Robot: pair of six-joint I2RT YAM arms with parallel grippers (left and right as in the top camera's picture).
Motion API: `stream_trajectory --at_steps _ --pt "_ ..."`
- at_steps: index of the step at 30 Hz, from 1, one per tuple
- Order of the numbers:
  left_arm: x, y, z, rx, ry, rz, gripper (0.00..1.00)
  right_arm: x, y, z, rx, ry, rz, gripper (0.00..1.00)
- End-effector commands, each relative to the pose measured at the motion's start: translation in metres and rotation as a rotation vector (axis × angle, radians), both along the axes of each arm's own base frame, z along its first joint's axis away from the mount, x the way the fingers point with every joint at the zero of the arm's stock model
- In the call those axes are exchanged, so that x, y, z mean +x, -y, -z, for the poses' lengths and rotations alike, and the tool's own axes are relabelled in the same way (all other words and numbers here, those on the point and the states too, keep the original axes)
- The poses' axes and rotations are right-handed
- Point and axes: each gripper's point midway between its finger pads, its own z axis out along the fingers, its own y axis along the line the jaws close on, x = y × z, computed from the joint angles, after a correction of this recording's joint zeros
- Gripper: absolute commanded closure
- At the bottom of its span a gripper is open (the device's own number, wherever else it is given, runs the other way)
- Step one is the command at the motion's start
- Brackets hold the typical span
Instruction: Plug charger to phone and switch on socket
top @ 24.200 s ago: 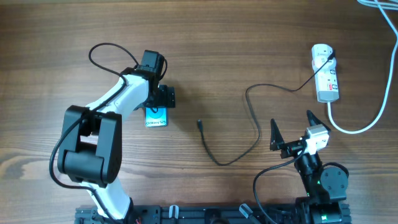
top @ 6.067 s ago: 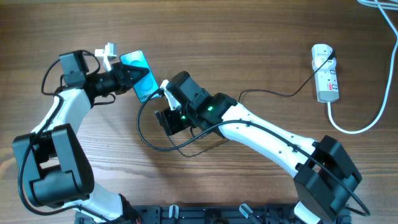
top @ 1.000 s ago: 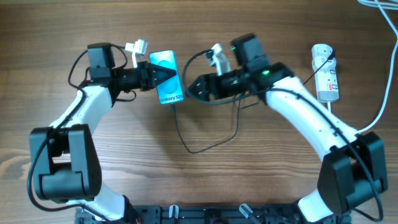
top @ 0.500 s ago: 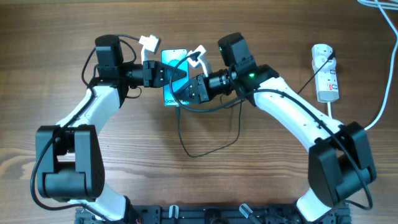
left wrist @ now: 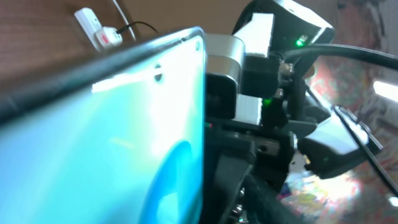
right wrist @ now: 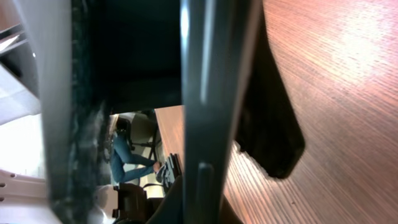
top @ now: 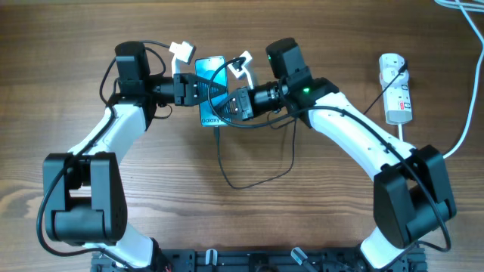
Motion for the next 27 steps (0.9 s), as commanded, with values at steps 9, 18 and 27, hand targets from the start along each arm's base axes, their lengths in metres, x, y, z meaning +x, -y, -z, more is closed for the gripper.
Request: stream_trajectory --at_steps 9,18,27 --pt "0.034 -0.085 -0.001 0.007 0.040 -0.233 0.00 0.006 0.036 0.038 -0.179 -0.042 0.060 0.96" --pt "0.035 -0.090 -0.001 0.008 0.040 -0.245 0.00 0.002 0.037 0.128 -0.281 -0.239 0.036 0.96" --pt "0.035 -0.090 -0.001 0.008 0.040 -0.245 0.00 0.006 0.038 0.153 -0.314 -0.229 0.036 0.96"
